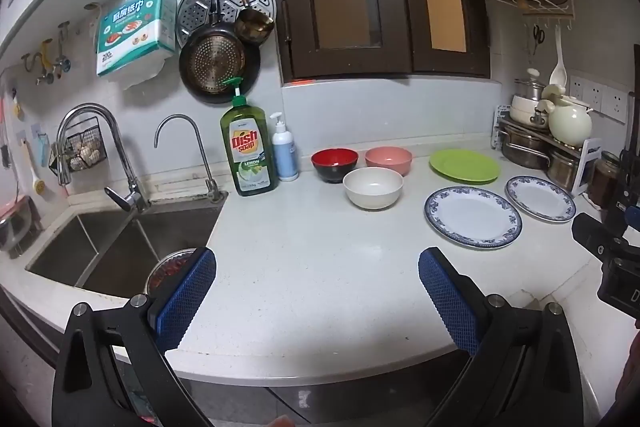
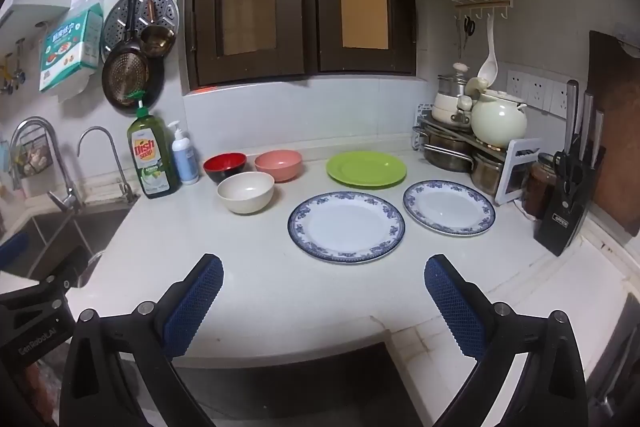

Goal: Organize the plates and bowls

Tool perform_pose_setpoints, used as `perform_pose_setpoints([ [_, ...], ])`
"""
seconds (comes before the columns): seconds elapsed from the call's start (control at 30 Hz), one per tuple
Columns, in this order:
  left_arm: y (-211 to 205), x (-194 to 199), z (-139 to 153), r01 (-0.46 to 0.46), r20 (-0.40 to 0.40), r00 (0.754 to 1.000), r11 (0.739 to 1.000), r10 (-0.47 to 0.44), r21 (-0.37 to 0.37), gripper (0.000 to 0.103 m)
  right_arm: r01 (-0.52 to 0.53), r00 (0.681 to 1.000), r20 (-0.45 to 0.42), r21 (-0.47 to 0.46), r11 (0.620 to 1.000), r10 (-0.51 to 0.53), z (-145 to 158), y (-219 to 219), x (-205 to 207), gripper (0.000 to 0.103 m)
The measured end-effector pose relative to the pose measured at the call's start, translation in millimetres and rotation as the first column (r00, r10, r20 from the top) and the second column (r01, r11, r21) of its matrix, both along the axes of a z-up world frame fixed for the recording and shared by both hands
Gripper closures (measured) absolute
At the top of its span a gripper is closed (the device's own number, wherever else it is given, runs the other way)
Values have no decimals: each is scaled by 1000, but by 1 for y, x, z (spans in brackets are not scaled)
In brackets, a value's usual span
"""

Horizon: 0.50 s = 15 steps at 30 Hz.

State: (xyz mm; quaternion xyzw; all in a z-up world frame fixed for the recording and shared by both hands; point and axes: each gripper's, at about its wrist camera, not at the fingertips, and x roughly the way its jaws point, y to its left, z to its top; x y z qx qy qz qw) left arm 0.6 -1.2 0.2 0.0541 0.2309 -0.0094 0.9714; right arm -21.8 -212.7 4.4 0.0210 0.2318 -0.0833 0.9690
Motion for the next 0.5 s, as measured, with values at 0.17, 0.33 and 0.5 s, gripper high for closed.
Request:
perform_pose_setpoints([
  [0.17, -4, -5, 5, 10, 7, 1000, 1000, -10, -8, 0, 4, 1000, -8, 17, 1000, -4, 3, -2, -1, 1],
  [0.33, -6, -10, 11, 18, 16, 1000, 1000, -17, -15, 0, 7, 1000, 0, 19, 1000, -7, -1, -1, -5, 1],
  [0.5, 3, -11, 13, 24, 35, 999, 999, -23, -28, 0, 3, 1000, 8, 21, 1000, -4, 3, 1, -10, 1],
])
